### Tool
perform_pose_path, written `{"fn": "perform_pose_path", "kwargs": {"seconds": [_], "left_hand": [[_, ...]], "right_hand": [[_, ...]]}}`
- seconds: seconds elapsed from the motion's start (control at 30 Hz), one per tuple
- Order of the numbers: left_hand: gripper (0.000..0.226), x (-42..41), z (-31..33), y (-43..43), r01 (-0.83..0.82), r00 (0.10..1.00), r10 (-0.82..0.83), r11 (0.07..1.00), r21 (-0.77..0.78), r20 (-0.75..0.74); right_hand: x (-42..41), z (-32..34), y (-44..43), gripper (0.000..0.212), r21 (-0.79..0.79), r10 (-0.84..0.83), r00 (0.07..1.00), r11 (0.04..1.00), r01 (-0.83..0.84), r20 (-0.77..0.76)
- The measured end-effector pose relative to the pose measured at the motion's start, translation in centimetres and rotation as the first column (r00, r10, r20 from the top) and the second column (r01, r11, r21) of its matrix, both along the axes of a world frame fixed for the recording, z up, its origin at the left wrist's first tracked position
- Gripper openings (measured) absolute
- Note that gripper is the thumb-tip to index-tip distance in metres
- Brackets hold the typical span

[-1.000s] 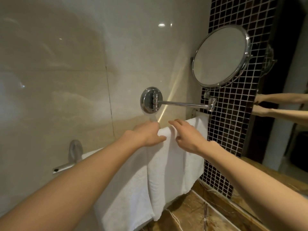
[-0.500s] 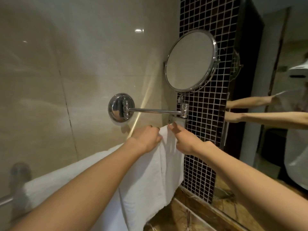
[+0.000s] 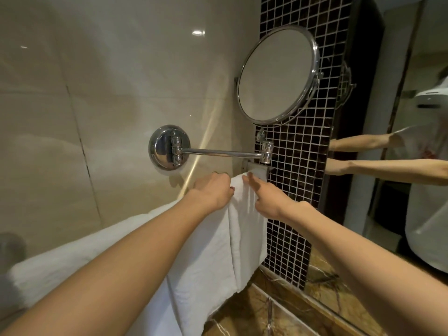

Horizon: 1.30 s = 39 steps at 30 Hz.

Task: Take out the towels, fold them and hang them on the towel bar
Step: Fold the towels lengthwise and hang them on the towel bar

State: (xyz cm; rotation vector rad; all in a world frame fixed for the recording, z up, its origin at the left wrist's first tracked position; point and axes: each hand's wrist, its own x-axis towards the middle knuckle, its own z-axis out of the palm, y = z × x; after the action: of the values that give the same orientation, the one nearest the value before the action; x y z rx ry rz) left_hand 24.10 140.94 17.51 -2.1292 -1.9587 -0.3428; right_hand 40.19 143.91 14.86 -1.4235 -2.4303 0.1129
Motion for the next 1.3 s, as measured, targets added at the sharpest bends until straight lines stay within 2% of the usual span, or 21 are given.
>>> {"fn": "perform_pose_path", "kwargs": {"seconds": [0.13, 0.3, 0.47, 0.67, 0.83, 0.93, 1.13, 1.3], "left_hand": [[0.028, -1.1, 0.9, -1.0, 0.018, 1.0, -0.018, 0.998, -0.064, 0.015], [0.042, -4.7, 2.7, -3.2, -0.021, 1.0, 0.019, 0.977, -0.212, -0.012], [0.038, -8.5, 3.0, -5.8, -0.063, 0.998, 0.053, 0.945, -0.321, -0.038], [0.043, -8.8, 1.5, -6.6, 0.014, 1.0, -0.016, 0.979, -0.204, -0.009], [0.042, -9.0, 1.1, -7.2, 0.052, 0.998, -0.045, 0.986, -0.159, 0.05], [0.041, -10.4, 1.2, -9.1, 0.049, 0.996, -0.039, 0.991, -0.127, 0.076], [0.049, -14.2, 2.5, -14.9, -0.014, 0.999, 0.024, 0.98, -0.2, 0.048], [0.043, -15.6, 2.6, -18.1, -0.021, 0.999, 0.028, 0.961, -0.277, 0.022]], "right_hand": [[-0.5, 0.4, -1.1, 0.076, 0.026, 0.049, 0.997, 0.999, -0.048, -0.057], [-2.6, 0.6, -3.7, 0.081, 0.086, 0.161, 0.984, 0.984, -0.154, -0.072], [-5.7, 0.9, -6.4, 0.083, 0.134, 0.314, 0.949, 0.94, -0.312, 0.011], [-6.3, 0.6, -6.6, 0.083, 0.161, 0.293, 0.956, 0.942, -0.295, 0.036], [-6.3, 0.9, -7.0, 0.082, 0.12, 0.257, 0.965, 0.958, -0.261, 0.046], [-7.0, 1.1, -8.5, 0.08, 0.154, 0.266, 0.964, 0.952, -0.266, 0.022], [-10.3, 1.5, -12.5, 0.077, 0.239, 0.424, 0.902, 0.87, -0.431, 0.083], [-14.1, 1.6, -14.8, 0.074, 0.255, 0.513, 0.842, 0.803, -0.539, 0.166]]}}
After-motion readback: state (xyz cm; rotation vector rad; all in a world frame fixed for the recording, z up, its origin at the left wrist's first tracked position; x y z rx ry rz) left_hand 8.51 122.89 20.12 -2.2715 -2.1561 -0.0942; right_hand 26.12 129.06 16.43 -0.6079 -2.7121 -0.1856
